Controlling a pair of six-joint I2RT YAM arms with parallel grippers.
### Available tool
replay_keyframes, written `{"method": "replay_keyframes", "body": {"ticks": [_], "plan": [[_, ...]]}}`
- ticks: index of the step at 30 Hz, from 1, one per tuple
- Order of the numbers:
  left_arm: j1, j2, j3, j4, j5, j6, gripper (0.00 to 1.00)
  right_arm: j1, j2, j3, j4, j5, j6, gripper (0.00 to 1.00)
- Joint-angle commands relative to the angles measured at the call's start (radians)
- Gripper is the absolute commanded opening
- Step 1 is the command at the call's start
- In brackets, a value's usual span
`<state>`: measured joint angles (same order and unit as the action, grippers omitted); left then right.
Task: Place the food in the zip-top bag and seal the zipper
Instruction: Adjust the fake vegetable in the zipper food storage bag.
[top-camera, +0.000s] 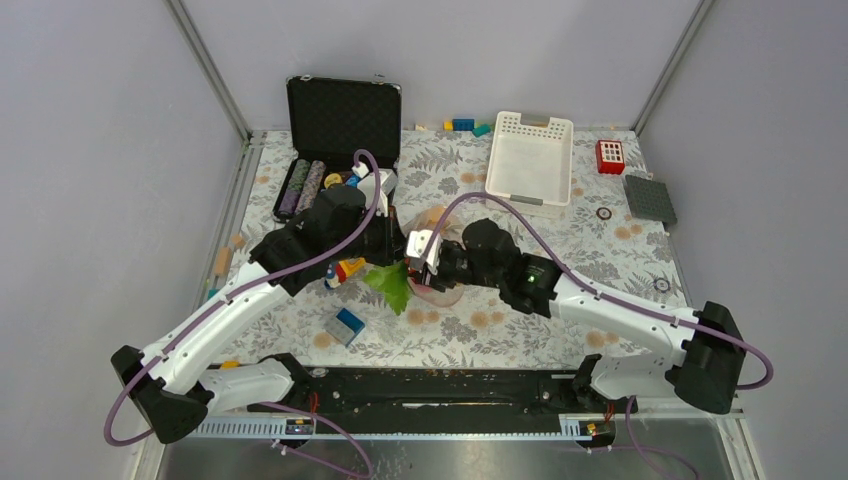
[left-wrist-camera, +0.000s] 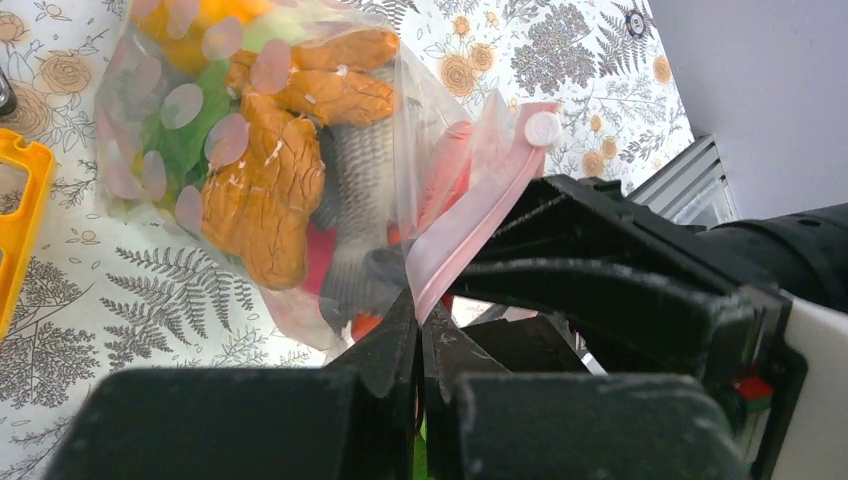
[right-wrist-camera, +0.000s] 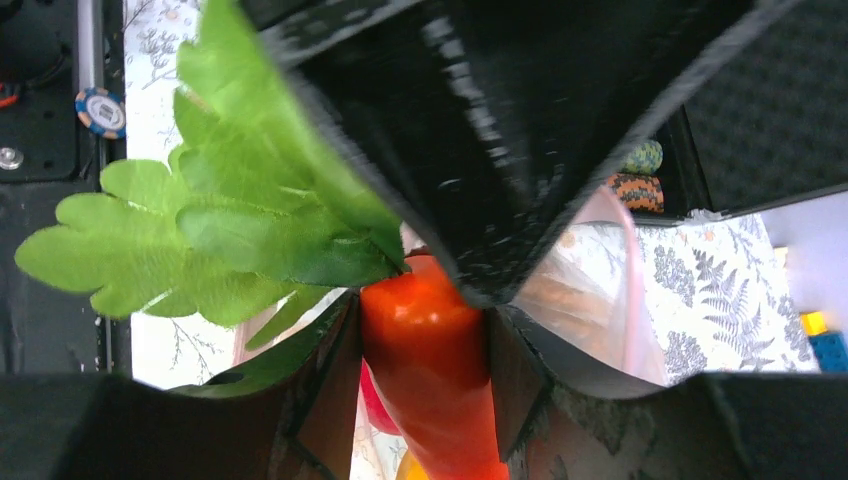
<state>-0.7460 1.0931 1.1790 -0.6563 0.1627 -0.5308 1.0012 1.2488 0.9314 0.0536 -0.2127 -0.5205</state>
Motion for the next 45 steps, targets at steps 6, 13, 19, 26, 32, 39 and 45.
{"method": "replay_keyframes", "body": {"ticks": [6, 13, 19, 26, 32, 39, 45], "plan": [[-0.004, -0.037, 0.101, 0.052, 0.130, 0.026, 0.00, -0.120, 0.147, 0.111, -0.141, 0.202, 0.140, 0.02], [-0.003, -0.037, 0.108, 0.125, 0.150, 0.029, 0.00, -0.169, 0.207, 0.147, -0.172, 0.397, 0.238, 0.05], [-0.003, -0.042, 0.092, 0.146, 0.144, 0.031, 0.00, -0.219, 0.240, 0.161, -0.179, 0.449, 0.340, 0.06], [-0.004, -0.033, 0.072, 0.185, 0.143, 0.021, 0.00, -0.219, 0.276, 0.200, -0.211, 0.417, 0.344, 0.33], [0.001, -0.012, 0.056, 0.225, 0.074, -0.023, 0.00, -0.219, 0.153, 0.133, -0.192, 0.026, 0.250, 0.63], [0.009, -0.021, 0.042, 0.280, 0.028, -0.063, 0.00, -0.219, 0.038, 0.119, -0.206, -0.122, 0.186, 0.80], [0.014, -0.017, 0.041, 0.279, 0.029, -0.079, 0.00, -0.219, 0.000, 0.132, -0.230, -0.146, 0.164, 0.84]]}}
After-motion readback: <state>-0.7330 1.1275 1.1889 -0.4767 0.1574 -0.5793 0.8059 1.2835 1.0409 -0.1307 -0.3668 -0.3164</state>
